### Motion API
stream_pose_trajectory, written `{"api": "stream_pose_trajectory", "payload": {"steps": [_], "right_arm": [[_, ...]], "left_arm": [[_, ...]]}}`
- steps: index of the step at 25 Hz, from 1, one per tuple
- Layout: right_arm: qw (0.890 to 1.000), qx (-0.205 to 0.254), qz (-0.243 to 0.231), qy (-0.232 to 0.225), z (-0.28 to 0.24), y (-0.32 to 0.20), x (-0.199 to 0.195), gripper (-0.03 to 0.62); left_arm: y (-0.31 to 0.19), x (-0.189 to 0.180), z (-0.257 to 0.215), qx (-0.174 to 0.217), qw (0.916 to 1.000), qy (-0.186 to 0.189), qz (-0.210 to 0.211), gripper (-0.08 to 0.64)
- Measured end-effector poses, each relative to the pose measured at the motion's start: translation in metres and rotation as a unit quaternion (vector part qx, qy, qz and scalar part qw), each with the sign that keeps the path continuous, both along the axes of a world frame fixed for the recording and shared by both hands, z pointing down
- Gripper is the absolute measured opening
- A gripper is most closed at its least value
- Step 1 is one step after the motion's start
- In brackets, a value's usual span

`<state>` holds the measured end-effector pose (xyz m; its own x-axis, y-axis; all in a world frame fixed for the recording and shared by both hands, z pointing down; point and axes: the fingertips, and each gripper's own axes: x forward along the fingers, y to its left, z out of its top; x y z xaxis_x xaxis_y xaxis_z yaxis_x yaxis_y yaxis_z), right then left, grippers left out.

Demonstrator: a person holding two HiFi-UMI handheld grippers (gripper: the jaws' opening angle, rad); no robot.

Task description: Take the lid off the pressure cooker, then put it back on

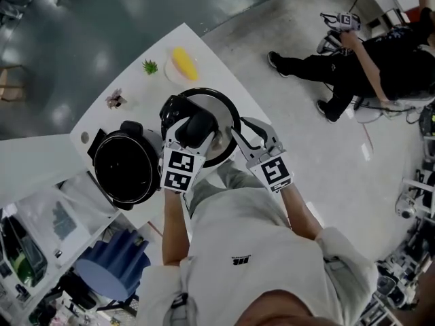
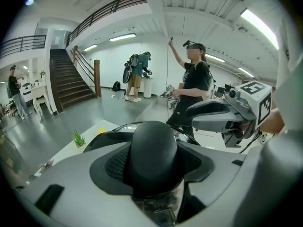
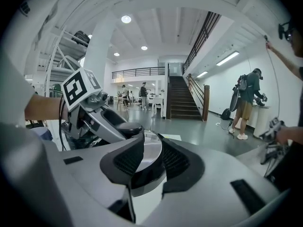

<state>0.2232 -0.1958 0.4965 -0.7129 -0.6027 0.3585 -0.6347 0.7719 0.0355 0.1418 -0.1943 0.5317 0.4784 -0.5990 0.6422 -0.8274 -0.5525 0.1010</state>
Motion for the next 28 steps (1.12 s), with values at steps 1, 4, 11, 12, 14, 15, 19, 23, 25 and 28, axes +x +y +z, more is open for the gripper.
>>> {"api": "stream_pose_trajectory", "payload": {"steps": [1, 4, 11, 12, 14, 15, 19, 23, 25, 28], "right_arm": [[1.0, -0.006, 0.002, 0.001, 0.004, 0.0, 0.001, 0.115], [0.999, -0.033, 0.009, 0.01, 0.016, 0.0, 0.001, 0.115], [0.998, -0.053, 0.007, 0.03, 0.051, 0.003, 0.001, 0.115], [0.998, -0.054, 0.006, 0.033, 0.056, 0.004, 0.001, 0.115], [0.998, -0.056, 0.004, 0.038, 0.065, 0.004, 0.0, 0.115], [0.998, -0.057, 0.004, 0.039, 0.07, 0.004, 0.0, 0.115], [0.997, -0.065, 0.003, 0.049, 0.089, 0.006, 0.001, 0.115], [0.996, -0.071, 0.004, 0.055, 0.104, 0.007, 0.003, 0.115], [0.996, -0.074, 0.006, 0.056, 0.109, 0.007, 0.004, 0.115], [0.995, -0.077, 0.01, 0.058, 0.119, 0.007, 0.007, 0.115]], "left_arm": [[0.0, 0.001, 0.006, -0.004, 1.0, 0.0, -0.003, 0.287], [-0.001, 0.002, 0.026, -0.014, 0.9998, -0.003, -0.015, 0.287], [0.0, 0.003, 0.066, -0.019, 0.9991, -0.005, -0.037, 0.287], [0.0, 0.004, 0.071, -0.019, 0.9991, -0.007, -0.039, 0.287], [-0.002, 0.004, 0.079, -0.015, 0.999, -0.006, -0.042, 0.287], [-0.002, 0.004, 0.083, -0.012, 0.999, -0.004, -0.043, 0.287], [-0.002, 0.008, 0.1, -0.016, 0.9988, -0.001, -0.047, 0.287], [-0.003, 0.011, 0.113, -0.014, 0.9988, -0.004, -0.047, 0.287], [-0.003, 0.014, 0.12, -0.014, 0.9988, -0.004, -0.046, 0.287], [-0.001, 0.015, 0.132, -0.024, 0.9986, -0.009, -0.046, 0.287]]}}
